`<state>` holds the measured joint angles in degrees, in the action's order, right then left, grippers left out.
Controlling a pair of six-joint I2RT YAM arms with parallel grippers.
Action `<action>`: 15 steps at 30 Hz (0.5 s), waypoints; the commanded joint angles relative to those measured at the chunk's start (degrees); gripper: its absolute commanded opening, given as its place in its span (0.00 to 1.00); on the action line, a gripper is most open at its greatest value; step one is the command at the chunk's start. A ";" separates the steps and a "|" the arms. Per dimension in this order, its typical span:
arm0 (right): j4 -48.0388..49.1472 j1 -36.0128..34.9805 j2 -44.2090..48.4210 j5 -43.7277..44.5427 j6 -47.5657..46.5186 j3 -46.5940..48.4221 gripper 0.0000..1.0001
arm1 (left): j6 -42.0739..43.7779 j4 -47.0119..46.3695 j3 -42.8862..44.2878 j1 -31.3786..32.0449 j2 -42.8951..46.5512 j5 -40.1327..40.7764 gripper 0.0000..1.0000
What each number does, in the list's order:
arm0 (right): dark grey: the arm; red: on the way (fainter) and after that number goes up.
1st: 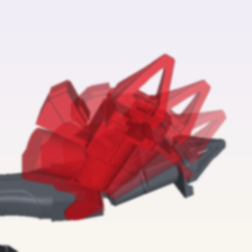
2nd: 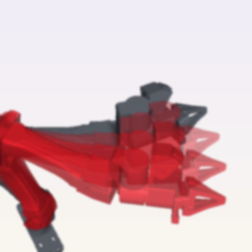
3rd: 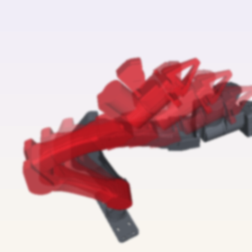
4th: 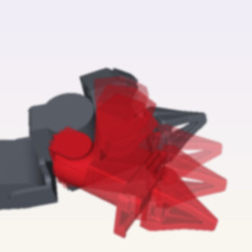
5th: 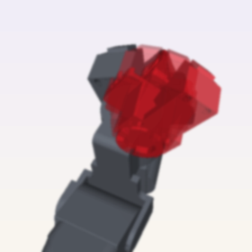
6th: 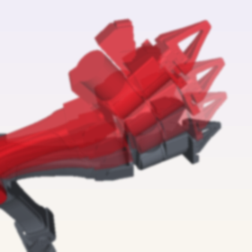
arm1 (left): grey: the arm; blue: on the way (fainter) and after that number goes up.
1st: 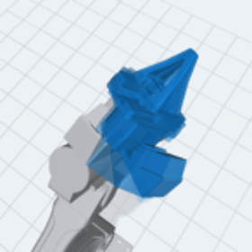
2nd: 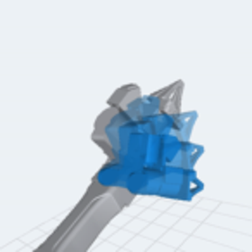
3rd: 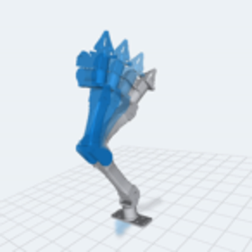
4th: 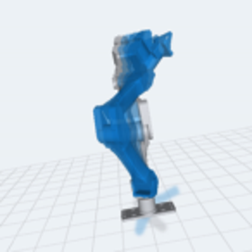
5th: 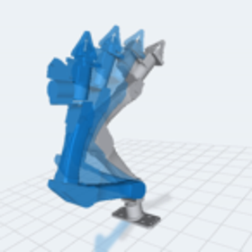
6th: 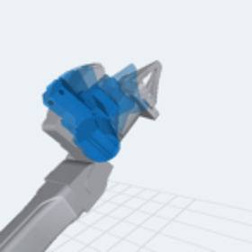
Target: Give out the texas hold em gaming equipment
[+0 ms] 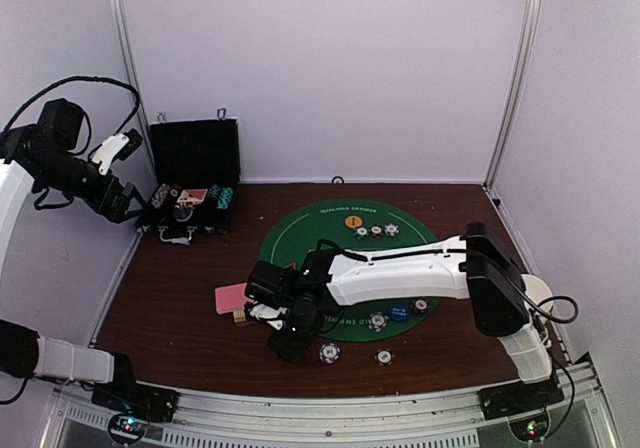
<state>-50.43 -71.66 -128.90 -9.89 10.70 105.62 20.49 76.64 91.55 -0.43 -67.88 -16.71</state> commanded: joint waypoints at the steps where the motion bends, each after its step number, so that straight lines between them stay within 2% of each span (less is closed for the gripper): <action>1: -1.02 -0.35 -1.17 -0.60 -0.41 2.01 0.50 | 0.68 -0.26 1.62 -0.37 0.70 0.12 0.98; 4: -1.25 -0.34 -1.19 -0.44 -0.56 2.14 0.47 | 0.69 -0.24 1.62 -0.43 0.77 0.10 0.98; 9: -1.34 -0.37 -0.91 -0.50 -0.59 2.51 0.35 | 0.69 -0.20 1.44 -0.44 0.73 0.04 0.98; 15: -2.01 -0.44 -0.65 -0.70 -0.65 3.48 0.34 | 0.59 -0.21 1.62 -0.39 0.71 -0.02 0.98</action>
<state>-51.53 -71.66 -129.71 -10.50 10.41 106.98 20.49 76.64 91.55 -0.43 -67.88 -16.69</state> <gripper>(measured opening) 0.394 0.976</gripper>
